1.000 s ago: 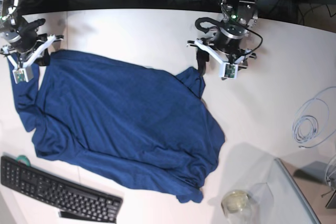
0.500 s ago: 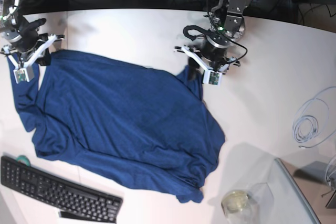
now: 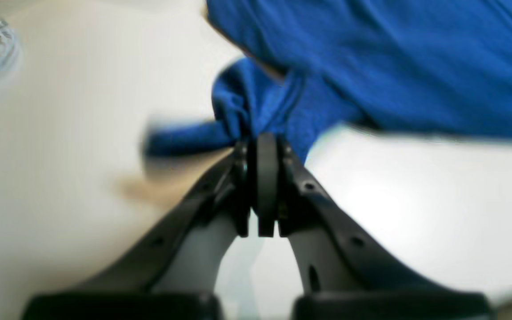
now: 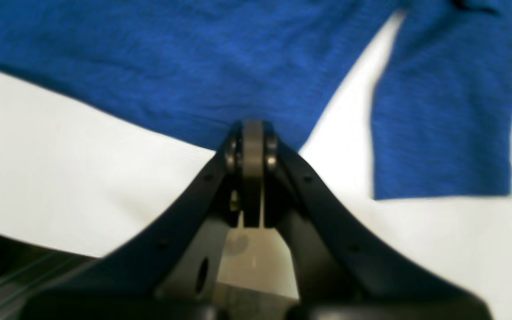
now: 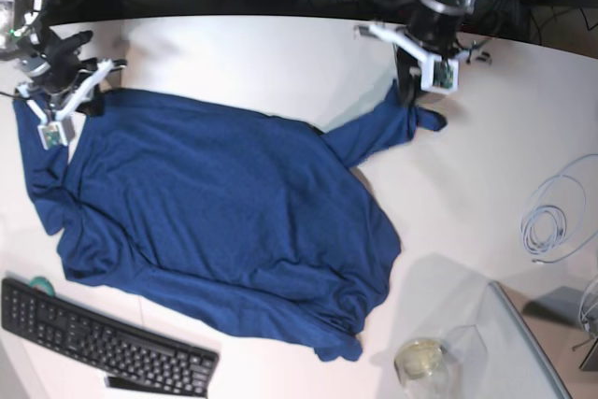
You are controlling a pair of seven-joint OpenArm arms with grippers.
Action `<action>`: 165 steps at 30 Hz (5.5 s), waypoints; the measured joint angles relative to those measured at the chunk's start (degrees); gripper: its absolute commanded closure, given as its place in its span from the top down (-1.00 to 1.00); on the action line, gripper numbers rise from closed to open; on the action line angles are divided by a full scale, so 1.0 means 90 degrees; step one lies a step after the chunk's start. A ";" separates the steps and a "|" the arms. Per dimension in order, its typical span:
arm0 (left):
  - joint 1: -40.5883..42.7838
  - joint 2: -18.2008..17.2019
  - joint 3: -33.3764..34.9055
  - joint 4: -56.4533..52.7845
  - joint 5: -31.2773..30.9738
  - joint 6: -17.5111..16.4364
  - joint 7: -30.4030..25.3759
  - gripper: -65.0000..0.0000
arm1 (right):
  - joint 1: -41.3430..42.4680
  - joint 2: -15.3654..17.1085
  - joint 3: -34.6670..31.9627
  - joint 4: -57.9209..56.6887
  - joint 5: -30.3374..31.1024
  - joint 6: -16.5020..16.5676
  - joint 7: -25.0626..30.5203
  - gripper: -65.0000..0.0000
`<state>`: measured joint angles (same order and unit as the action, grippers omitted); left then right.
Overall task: Layout the t-shirt on the table in an organized manner, then fold the t-shirt properly
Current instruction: 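Pull the sleeve with the left gripper outward away from the right gripper, then drag the sleeve with the left gripper back over the shirt body, then grasp the shirt body with the left gripper and pull it toward the hem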
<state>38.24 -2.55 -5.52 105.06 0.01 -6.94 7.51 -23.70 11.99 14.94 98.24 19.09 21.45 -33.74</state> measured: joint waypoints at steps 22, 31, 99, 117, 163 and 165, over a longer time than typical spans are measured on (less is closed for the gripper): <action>-0.0160 0.0245 -0.4294 0.0595 -0.0019 -0.0017 -0.0063 -1.00 | 0.0571 -0.0172 -0.0204 -0.1061 0.0010 0.0000 0.0080 -1.00; -0.0155 0.0262 -0.3565 0.0549 -0.0002 -0.0085 -0.0022 -1.00 | 0.0675 -0.0316 -0.0206 -0.1105 -0.0002 0.0000 0.0075 -1.00; -0.6654 0.0758 -0.1307 -0.7388 0.0806 0.0058 0.0039 1.00 | 0.0532 -0.0495 0.0704 -0.2543 0.0546 -0.0410 0.1188 -0.94; -0.3536 0.0508 -0.1268 -0.4005 0.0794 0.0816 -0.0486 -1.00 | 0.0733 -0.0104 0.0634 -0.2625 0.0418 -0.0471 0.0969 -0.94; -0.3988 0.0886 -0.1557 -0.3364 0.0814 0.0920 0.1894 -1.00 | 0.0721 -0.0019 0.0634 -0.2574 0.0372 -0.0508 0.0806 -0.94; -0.3767 0.0867 -0.1545 -0.2382 0.0848 0.0928 0.2237 -1.00 | 0.0697 -0.0036 0.0622 -0.2395 0.0318 -0.0522 0.0636 -0.94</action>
<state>4.34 5.26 -19.42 83.61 7.64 1.41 27.64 -17.43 11.66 20.53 76.69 21.96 16.75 -28.01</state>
